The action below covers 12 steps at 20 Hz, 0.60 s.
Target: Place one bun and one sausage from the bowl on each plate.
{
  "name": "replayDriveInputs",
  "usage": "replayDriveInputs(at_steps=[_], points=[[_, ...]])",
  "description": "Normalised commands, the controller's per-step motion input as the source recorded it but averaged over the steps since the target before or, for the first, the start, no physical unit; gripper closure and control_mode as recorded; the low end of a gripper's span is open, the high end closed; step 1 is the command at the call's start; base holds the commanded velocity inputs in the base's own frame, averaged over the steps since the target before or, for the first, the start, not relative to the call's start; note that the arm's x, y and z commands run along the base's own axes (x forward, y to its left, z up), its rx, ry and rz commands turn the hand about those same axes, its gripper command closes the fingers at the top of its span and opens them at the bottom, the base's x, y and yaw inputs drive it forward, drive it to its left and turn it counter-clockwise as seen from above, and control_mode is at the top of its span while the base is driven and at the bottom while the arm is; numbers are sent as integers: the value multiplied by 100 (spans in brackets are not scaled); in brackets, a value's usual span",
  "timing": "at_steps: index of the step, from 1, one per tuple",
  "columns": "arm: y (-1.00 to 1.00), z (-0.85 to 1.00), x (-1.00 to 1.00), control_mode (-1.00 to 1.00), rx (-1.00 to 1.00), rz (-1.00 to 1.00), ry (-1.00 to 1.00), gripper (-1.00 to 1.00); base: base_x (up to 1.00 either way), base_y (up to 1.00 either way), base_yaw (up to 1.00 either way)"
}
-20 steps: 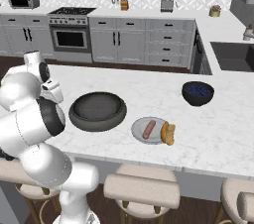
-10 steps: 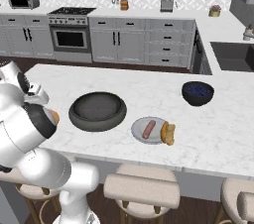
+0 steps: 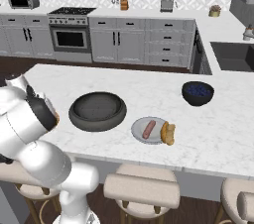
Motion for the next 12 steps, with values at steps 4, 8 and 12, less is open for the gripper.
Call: replayDriveInputs(at_steps=[4, 8, 12], points=[[5, -34, 43, -100, -1, 0, 0, 100, 0, 0, 0], [0, -14, 39, -100, 0, -2, 0, 100, 0, 0, 0], [9, -17, 23, -100, 0, -3, 1, 100, 0, 0, 0]])
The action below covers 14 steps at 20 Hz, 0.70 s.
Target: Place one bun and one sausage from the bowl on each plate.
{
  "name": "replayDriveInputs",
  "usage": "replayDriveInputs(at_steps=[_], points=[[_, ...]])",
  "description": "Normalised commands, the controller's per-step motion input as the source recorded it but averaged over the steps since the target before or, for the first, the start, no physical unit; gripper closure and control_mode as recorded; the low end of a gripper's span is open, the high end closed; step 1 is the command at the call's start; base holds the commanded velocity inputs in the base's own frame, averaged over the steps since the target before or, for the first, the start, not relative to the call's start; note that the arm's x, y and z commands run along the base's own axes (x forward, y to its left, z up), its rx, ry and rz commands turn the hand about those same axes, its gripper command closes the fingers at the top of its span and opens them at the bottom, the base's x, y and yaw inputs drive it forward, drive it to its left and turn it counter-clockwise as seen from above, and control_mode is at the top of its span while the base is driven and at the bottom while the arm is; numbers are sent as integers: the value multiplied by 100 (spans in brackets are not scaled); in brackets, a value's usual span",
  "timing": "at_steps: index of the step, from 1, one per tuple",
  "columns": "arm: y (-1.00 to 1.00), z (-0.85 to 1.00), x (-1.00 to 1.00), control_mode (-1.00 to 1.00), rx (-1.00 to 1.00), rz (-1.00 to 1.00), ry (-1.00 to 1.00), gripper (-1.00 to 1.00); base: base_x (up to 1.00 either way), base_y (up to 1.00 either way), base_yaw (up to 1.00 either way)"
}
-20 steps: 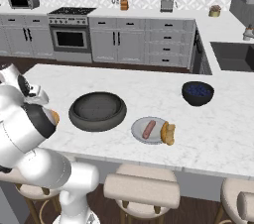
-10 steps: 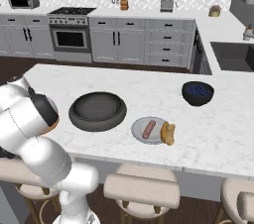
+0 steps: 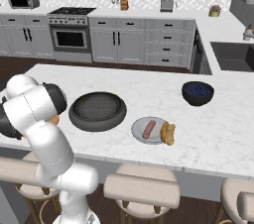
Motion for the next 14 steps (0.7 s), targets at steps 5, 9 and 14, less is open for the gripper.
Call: replayDriveInputs(at_steps=[5, 9, 14], points=[[4, -15, 13, -100, 0, -2, 5, -100, 0, 0, 0], [-2, 7, 0, -100, 0, -1, 0, -100, 0, 0, 0], [-1, 51, -3, -100, 0, 0, 0, -100, 0, 0, 0]])
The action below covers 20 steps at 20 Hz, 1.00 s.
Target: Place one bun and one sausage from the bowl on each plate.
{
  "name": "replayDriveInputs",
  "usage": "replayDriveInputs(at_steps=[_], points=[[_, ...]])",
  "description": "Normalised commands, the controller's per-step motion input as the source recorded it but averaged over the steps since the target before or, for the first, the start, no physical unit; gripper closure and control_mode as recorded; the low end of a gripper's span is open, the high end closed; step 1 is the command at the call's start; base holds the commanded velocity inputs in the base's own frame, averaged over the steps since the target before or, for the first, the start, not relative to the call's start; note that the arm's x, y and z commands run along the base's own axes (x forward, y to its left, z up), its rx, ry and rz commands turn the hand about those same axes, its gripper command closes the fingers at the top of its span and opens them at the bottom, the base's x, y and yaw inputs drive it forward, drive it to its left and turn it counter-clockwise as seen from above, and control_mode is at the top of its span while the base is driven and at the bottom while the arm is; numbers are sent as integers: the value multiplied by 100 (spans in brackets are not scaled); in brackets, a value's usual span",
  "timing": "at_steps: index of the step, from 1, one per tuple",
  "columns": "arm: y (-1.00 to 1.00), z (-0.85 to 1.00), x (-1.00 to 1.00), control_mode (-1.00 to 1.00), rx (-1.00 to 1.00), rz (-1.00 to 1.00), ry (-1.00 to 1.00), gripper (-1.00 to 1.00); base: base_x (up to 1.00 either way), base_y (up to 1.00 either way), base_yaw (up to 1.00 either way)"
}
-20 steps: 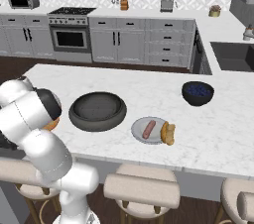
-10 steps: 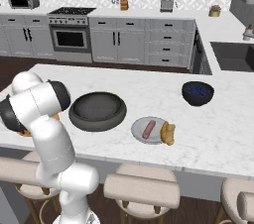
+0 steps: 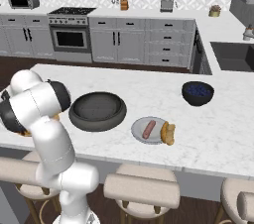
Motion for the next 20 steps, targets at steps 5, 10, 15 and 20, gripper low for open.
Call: replayDriveInputs(at_steps=[5, 10, 15, 20], points=[[-80, 58, -60, -100, 4, -6, -5, -100, 0, 0, 0], [-100, 54, -41, -100, 22, -6, -6, -100, 0, 0, 0], [-100, 73, -20, -100, 12, 0, -10, -100, 0, 0, 0], [-100, 71, -66, -100, 0, -14, -9, -100, 0, 0, 0]])
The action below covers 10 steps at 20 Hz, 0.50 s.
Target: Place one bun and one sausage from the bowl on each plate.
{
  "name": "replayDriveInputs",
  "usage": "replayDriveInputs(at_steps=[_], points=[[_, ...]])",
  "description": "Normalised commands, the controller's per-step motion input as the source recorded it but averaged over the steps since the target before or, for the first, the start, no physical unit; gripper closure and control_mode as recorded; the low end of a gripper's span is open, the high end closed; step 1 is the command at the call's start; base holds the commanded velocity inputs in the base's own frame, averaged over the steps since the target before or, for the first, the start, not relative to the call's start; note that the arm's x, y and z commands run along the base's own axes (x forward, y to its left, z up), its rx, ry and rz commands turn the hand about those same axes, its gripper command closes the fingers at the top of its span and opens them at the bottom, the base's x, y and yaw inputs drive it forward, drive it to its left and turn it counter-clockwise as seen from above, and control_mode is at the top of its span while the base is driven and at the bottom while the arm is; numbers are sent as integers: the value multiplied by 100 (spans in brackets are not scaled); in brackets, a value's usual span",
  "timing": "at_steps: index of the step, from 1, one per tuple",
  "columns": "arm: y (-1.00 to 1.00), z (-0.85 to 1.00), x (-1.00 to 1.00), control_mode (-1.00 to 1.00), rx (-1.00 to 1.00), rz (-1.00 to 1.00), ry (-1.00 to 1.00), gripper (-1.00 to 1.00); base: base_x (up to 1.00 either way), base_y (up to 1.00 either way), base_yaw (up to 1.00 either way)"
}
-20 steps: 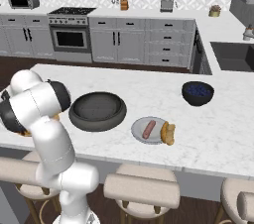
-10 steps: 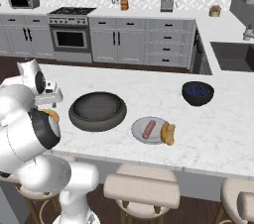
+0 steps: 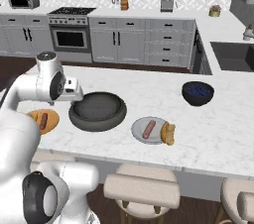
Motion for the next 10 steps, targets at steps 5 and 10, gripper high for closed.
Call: replayDriveInputs(at_steps=[5, 10], points=[[-81, 60, -97, -100, 0, -14, -36, -100, 0, 0, 0], [-48, 24, -17, -100, 0, -11, -6, -100, 0, 0, 0]])
